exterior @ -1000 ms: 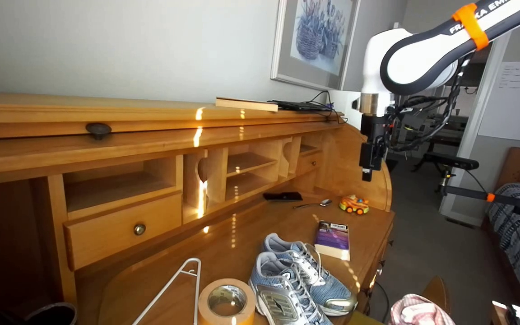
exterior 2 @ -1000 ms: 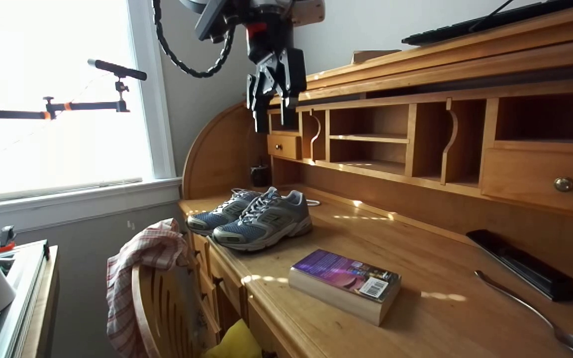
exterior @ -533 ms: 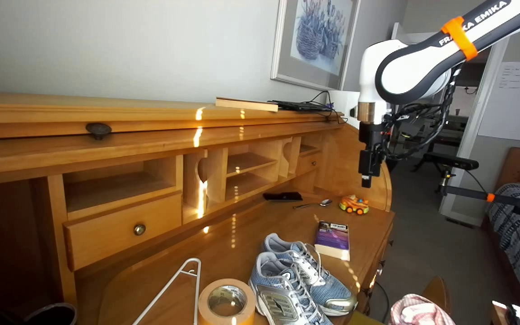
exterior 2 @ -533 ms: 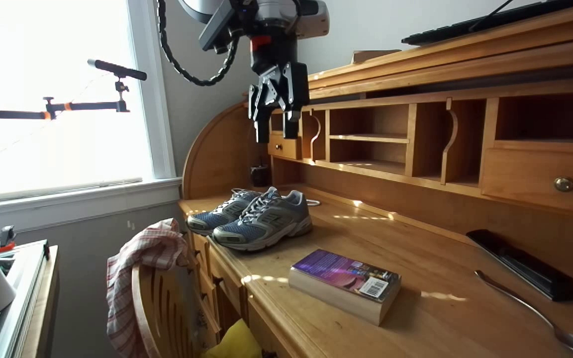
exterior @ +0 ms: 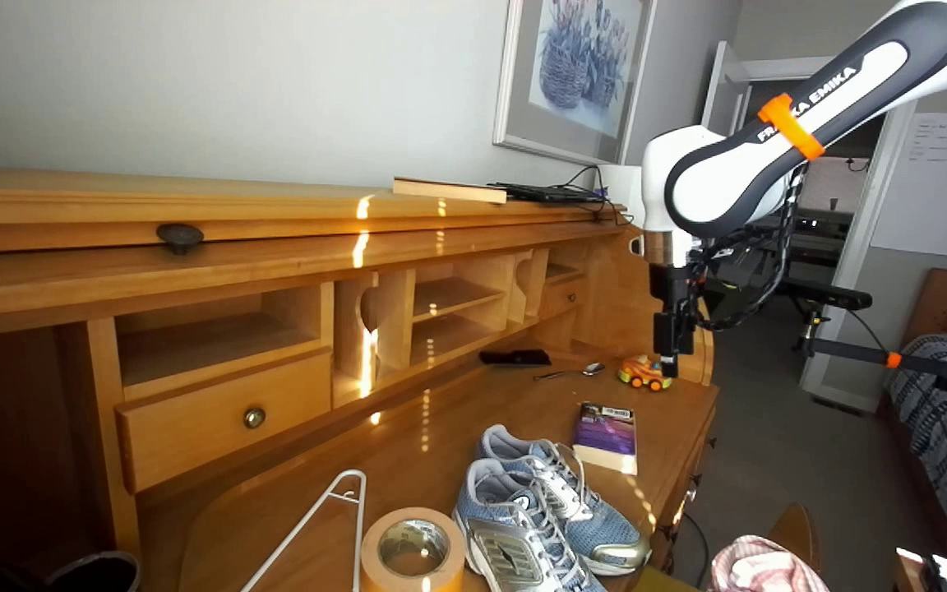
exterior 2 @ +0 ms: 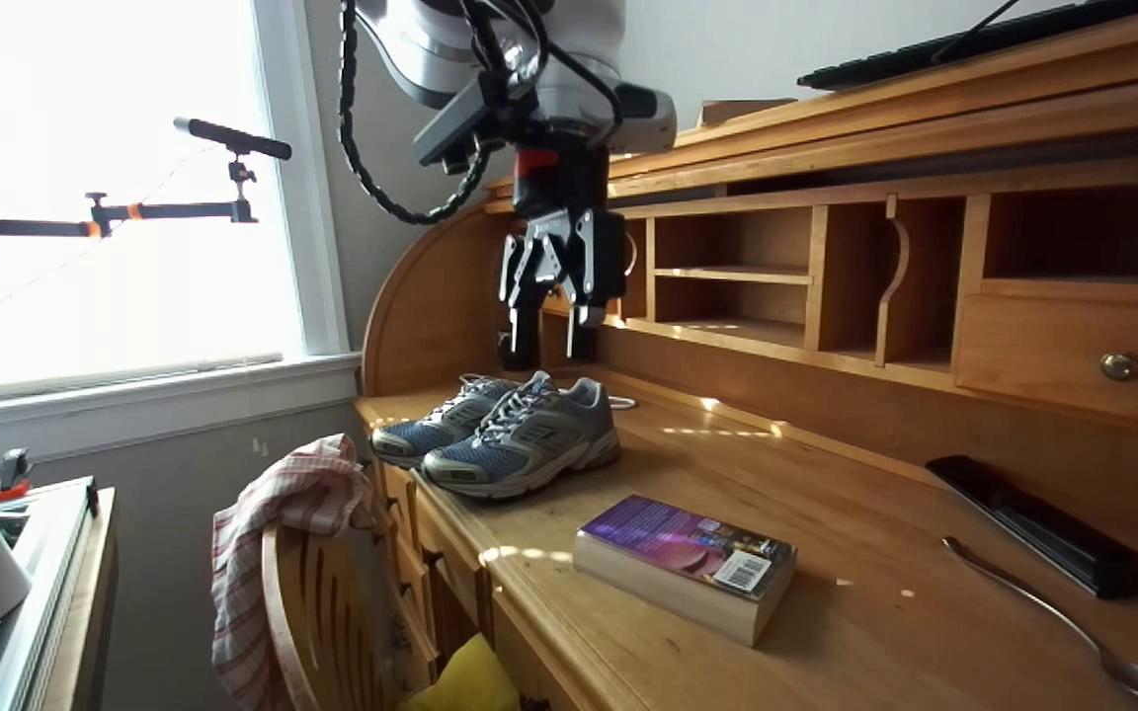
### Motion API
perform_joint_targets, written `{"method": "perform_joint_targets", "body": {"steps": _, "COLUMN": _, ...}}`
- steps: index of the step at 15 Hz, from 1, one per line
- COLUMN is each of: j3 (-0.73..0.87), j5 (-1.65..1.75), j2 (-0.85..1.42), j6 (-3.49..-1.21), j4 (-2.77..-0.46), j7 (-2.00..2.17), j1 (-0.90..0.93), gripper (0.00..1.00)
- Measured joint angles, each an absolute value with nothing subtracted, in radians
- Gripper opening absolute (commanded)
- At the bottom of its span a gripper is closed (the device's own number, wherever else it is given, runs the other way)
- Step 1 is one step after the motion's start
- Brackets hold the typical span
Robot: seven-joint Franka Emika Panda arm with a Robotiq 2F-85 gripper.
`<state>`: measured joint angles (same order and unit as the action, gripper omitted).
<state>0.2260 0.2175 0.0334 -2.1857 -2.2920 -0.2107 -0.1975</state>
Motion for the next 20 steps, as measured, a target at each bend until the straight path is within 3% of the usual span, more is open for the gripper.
{"method": "perform_joint_targets", "body": {"steps": 11, "j3": 0.216, "j5": 0.069, "j2": 0.293, "j6": -2.432, "j4": -2.203, "j7": -0.224, "j1": -0.239, "gripper": 1.00}}
{"method": "perform_joint_targets", "body": {"steps": 20, "j3": 0.209, "j5": 0.018, "j2": 0.410, "j6": -2.575, "j4": -2.164, "j7": 0.033, "j1": -0.232, "gripper": 1.00}}
